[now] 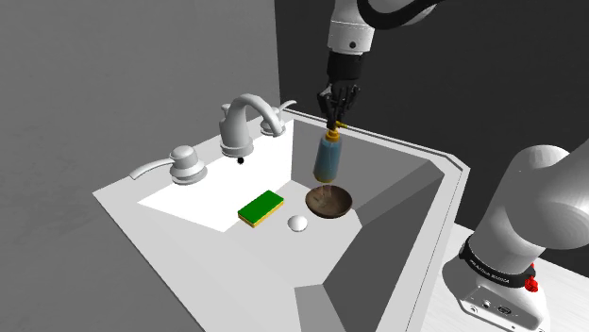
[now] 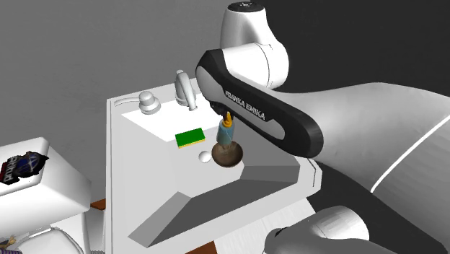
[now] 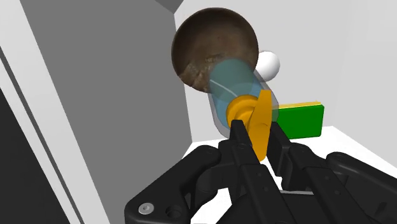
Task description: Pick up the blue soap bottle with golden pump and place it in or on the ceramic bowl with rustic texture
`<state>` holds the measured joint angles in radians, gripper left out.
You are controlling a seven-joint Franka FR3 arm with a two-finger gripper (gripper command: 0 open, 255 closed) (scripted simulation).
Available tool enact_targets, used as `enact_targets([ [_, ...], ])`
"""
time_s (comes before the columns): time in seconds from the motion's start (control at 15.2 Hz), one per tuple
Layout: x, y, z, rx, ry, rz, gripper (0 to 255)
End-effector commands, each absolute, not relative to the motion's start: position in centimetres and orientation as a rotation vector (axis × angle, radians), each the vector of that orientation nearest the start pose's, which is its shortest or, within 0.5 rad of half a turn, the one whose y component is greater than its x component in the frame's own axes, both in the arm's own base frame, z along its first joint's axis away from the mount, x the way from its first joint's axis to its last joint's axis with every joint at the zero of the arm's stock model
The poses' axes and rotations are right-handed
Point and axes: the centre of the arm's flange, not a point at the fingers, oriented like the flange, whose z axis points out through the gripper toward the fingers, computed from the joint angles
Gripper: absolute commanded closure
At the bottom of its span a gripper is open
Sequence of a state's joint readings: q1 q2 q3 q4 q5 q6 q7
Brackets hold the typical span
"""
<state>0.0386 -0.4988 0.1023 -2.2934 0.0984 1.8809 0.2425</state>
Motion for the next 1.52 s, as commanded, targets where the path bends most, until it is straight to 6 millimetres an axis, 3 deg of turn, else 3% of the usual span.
enact_targets([
  [0.0, 40.5, 7.0, 53.4, -3.071, 0.213, -0.116, 255],
  [0.99, 40.5, 7.0, 45.6, -3.071, 0.213, -0.116, 255],
  [1.45, 40.5, 7.0, 45.6, -3.071, 0.213, -0.116, 255],
])
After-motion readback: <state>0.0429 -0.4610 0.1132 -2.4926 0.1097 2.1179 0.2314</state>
